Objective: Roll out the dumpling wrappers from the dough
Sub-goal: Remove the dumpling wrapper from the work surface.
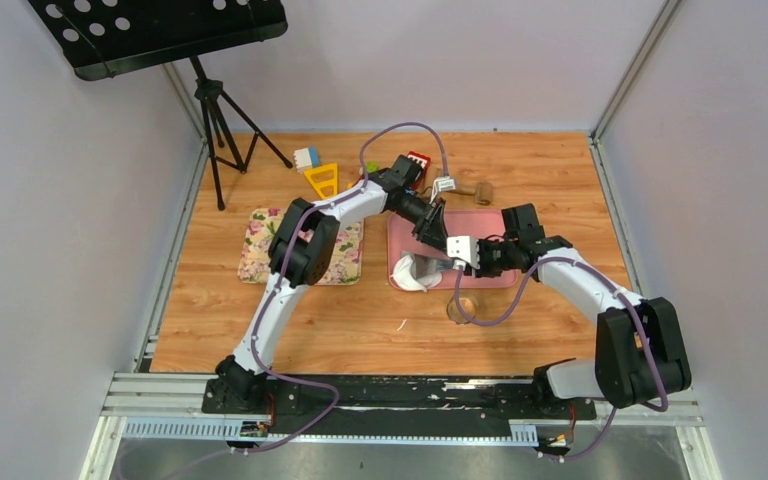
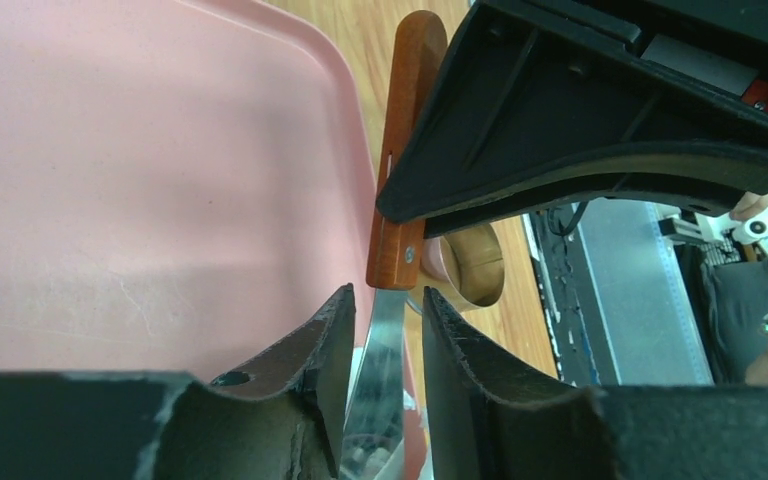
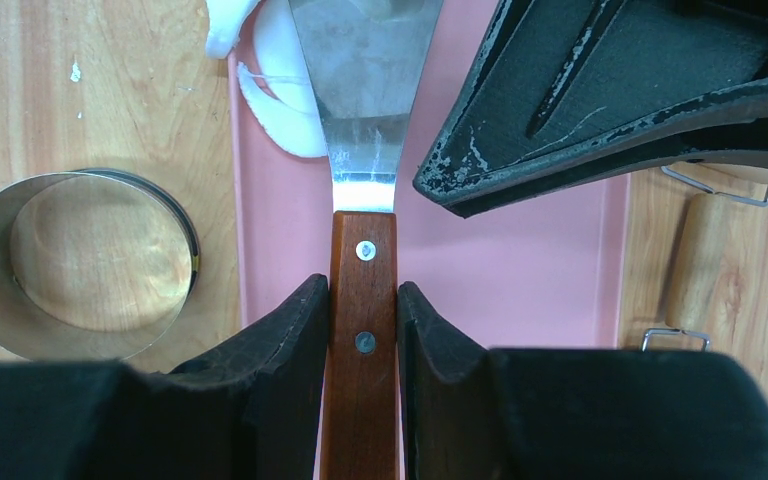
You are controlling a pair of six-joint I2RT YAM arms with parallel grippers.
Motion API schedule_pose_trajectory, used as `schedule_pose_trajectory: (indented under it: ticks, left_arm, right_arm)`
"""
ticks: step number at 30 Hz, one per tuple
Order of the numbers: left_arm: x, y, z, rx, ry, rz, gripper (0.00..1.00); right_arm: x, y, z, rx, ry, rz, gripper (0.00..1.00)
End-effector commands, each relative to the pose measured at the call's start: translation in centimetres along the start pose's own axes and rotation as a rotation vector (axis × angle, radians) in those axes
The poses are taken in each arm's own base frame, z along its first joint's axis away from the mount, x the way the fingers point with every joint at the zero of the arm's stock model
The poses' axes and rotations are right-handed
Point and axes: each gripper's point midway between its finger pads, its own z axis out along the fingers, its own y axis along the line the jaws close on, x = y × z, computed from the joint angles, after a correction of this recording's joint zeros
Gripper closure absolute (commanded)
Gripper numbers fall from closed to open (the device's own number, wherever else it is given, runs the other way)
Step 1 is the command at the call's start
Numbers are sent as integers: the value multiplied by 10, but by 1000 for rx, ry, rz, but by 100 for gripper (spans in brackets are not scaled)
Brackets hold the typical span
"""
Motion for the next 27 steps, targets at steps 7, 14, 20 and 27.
schedule_pose_trajectory:
  ticks: [7,14,20,27]
  left_arm:
    - [-3,-7,2,31,-7,-14,66]
    - [33,-1,-2,-13,141,-35,67]
    - [48,-9,-6,9,192,-32,74]
    - [41,-21,-6,40,164,-32,78]
  right_arm:
    - [-13,-17,-4,68,-33,-47,100]
    - [-13,-19,-5,88,-31,-59,100]
    - [-13,-23,-5,102,-26,-70,100]
    - [-12,-25,-1,105,-10,-80,100]
